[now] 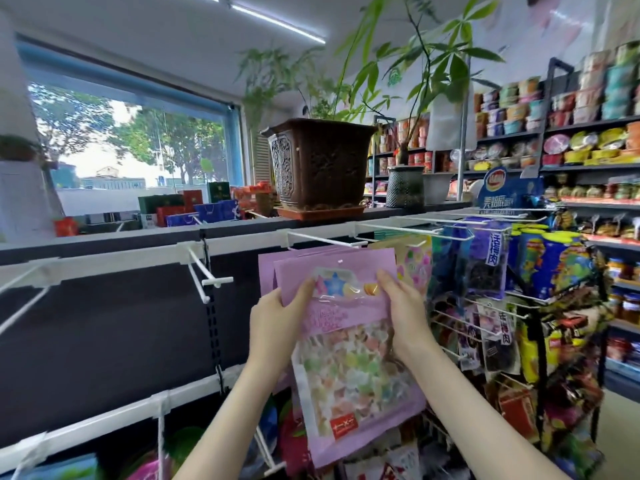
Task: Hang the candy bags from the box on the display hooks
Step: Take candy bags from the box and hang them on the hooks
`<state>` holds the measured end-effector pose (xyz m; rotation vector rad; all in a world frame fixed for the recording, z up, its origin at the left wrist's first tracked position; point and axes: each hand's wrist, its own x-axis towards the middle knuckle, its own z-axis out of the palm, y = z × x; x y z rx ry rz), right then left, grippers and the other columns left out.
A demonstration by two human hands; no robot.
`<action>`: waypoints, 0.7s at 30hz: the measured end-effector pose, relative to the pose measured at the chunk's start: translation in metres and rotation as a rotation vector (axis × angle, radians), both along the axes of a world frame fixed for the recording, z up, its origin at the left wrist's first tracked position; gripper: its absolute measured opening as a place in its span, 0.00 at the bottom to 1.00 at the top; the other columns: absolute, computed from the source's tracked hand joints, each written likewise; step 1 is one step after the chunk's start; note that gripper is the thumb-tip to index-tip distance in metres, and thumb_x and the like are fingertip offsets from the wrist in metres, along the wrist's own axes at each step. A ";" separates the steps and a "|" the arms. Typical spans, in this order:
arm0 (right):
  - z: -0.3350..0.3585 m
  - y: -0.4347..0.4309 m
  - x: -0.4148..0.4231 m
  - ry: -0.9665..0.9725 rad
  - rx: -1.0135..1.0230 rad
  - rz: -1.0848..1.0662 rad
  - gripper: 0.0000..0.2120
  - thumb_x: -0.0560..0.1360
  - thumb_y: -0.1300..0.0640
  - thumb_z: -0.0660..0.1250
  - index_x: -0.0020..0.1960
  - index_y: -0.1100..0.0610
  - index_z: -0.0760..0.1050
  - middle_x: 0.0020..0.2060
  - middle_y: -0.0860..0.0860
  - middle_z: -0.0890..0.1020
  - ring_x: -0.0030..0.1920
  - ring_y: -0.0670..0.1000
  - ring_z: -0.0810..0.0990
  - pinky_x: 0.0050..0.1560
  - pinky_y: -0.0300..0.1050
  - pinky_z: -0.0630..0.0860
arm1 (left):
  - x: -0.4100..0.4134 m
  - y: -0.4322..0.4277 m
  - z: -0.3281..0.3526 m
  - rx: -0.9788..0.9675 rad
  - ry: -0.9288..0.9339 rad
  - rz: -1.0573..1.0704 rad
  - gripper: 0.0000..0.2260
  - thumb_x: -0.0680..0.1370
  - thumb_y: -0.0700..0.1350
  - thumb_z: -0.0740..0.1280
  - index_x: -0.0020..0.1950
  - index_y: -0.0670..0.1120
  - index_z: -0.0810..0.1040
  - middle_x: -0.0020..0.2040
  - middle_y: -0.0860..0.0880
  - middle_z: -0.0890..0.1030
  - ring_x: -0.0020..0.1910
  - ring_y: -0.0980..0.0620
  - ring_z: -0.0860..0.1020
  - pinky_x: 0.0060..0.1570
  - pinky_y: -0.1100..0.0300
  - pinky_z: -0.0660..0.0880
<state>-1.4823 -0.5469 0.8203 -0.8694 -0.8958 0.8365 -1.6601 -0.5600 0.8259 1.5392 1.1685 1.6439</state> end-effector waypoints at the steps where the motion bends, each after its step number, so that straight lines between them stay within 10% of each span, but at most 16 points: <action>1: 0.001 0.001 0.003 0.006 0.003 -0.013 0.06 0.75 0.55 0.68 0.44 0.57 0.81 0.40 0.49 0.84 0.45 0.51 0.82 0.51 0.47 0.77 | 0.003 0.001 0.002 0.010 0.023 -0.001 0.21 0.75 0.55 0.69 0.28 0.44 0.72 0.22 0.57 0.71 0.24 0.59 0.67 0.26 0.66 0.61; 15: 0.005 0.015 0.011 -0.090 -0.089 -0.081 0.10 0.74 0.53 0.68 0.42 0.59 0.82 0.44 0.57 0.85 0.49 0.59 0.82 0.58 0.54 0.75 | 0.017 0.012 -0.002 0.060 -0.015 0.062 0.23 0.76 0.55 0.68 0.25 0.46 0.66 0.22 0.56 0.67 0.24 0.58 0.63 0.26 0.61 0.61; 21: -0.002 0.026 0.003 -0.128 -0.134 -0.070 0.13 0.75 0.51 0.67 0.43 0.61 0.81 0.43 0.57 0.84 0.45 0.57 0.82 0.54 0.52 0.75 | 0.009 0.021 -0.007 0.136 0.240 0.268 0.22 0.78 0.54 0.65 0.32 0.43 0.62 0.26 0.49 0.66 0.26 0.52 0.63 0.28 0.58 0.60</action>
